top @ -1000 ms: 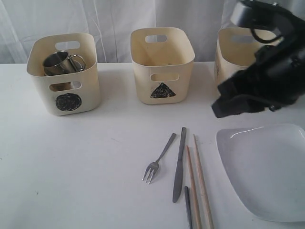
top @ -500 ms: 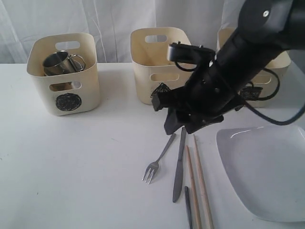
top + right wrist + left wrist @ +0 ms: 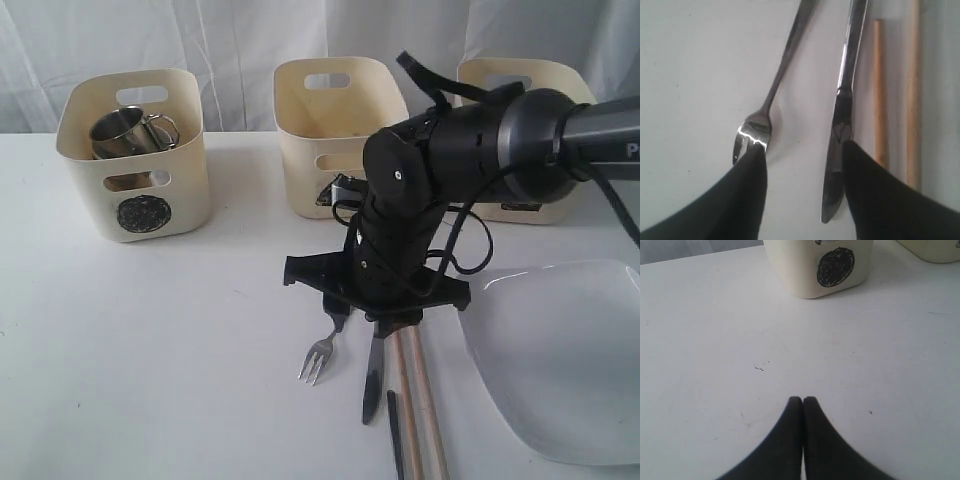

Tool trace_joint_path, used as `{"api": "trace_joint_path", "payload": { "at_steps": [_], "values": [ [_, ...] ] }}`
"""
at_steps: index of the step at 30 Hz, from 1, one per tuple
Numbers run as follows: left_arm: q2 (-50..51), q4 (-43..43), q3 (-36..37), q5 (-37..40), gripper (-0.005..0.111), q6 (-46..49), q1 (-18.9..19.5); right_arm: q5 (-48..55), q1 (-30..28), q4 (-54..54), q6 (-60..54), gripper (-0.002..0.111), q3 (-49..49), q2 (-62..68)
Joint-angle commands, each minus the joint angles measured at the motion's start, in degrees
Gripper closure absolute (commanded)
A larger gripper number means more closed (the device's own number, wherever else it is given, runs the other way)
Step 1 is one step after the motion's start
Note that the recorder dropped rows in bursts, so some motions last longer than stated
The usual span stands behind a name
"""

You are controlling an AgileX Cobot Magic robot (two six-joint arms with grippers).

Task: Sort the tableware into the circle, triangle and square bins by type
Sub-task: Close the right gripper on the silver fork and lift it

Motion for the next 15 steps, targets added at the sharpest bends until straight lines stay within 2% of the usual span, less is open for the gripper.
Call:
{"api": "trace_joint_path", "payload": {
  "at_steps": [1,15],
  "values": [
    [-0.3,-0.4,0.3,0.3,0.107,-0.1,-0.1,-1.3,0.3,-1.1,3.7,0.063,-0.4,1.1],
    [-0.3,-0.4,0.3,0.3,0.107,-0.1,-0.1,-0.2,1.8,-1.1,8.5,0.060,-7.2,8.1]
  ]
}}
